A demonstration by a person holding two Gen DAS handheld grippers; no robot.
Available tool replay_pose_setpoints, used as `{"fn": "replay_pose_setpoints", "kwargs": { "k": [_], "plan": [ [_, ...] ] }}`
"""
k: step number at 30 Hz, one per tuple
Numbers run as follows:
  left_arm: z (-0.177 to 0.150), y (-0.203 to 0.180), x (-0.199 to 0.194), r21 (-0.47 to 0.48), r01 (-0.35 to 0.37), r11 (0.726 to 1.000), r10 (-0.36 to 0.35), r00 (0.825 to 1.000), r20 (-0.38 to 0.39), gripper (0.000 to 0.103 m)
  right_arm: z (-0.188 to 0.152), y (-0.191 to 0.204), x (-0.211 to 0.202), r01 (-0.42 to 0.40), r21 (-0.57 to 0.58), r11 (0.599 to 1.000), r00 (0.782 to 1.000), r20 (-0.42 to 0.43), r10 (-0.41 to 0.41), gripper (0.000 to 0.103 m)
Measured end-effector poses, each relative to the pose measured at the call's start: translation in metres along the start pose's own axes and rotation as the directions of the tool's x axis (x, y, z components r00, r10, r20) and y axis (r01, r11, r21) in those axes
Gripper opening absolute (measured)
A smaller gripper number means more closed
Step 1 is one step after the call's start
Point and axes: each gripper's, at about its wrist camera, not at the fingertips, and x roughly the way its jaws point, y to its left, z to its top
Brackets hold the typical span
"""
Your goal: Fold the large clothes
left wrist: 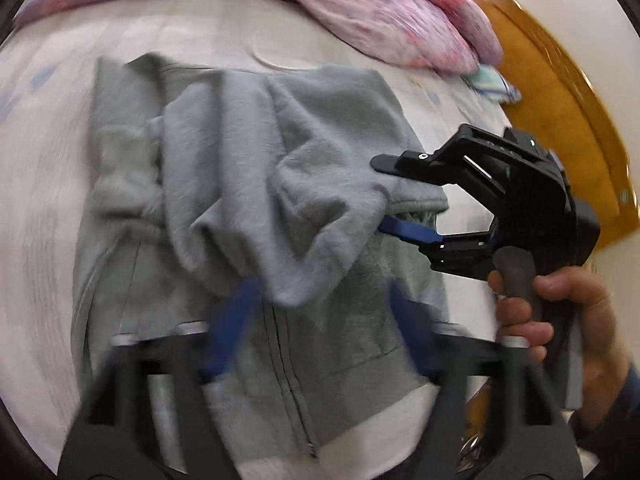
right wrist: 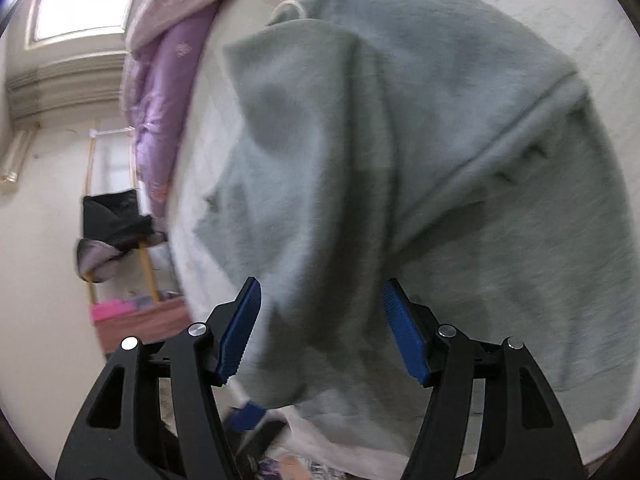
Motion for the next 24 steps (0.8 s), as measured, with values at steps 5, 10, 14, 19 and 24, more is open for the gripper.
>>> {"fn": "replay_pose_setpoints", "kwargs": {
  "k": [5, 10, 14, 19, 24],
  "plan": [
    [0.0, 0.03, -0.008, -0.181, 0.009, 0.983, -0.003, 0.999, 0.037, 0.085, 0.0, -0.002, 0.015, 0.063, -0.049, 0.997, 0.998, -0.028, -0.065, 0.037],
    [0.031, 0.071, 0.011, -0.373, -0.074, 0.925, 0.09, 0.996, 0.026, 0.084, -0.008, -0.006, 0.001, 0.07, -0.089, 0.994, 0.997, -0.005, -0.071, 0.005],
    [0.061, 0.079, 0.046, -0.397, -0.142, 0.907, 0.136, 0.99, -0.043, 0.082, -0.004, -0.018, -0.005, 0.088, -0.081, 0.993, 0.996, 0.012, -0.087, 0.005],
    [0.055, 0.099, 0.08, -0.466, -0.19, 0.864, 0.14, 0.98, -0.141, 0.052, -0.001, -0.03, 0.002, 0.125, -0.071, 0.99, 0.992, 0.023, -0.124, 0.005],
    [0.059, 0.091, 0.068, -0.437, -0.146, 0.888, 0.129, 0.989, -0.068, 0.02, -0.005, -0.023, 0.006, 0.11, -0.081, 0.991, 0.994, 0.011, -0.109, 0.005]
  ]
}}
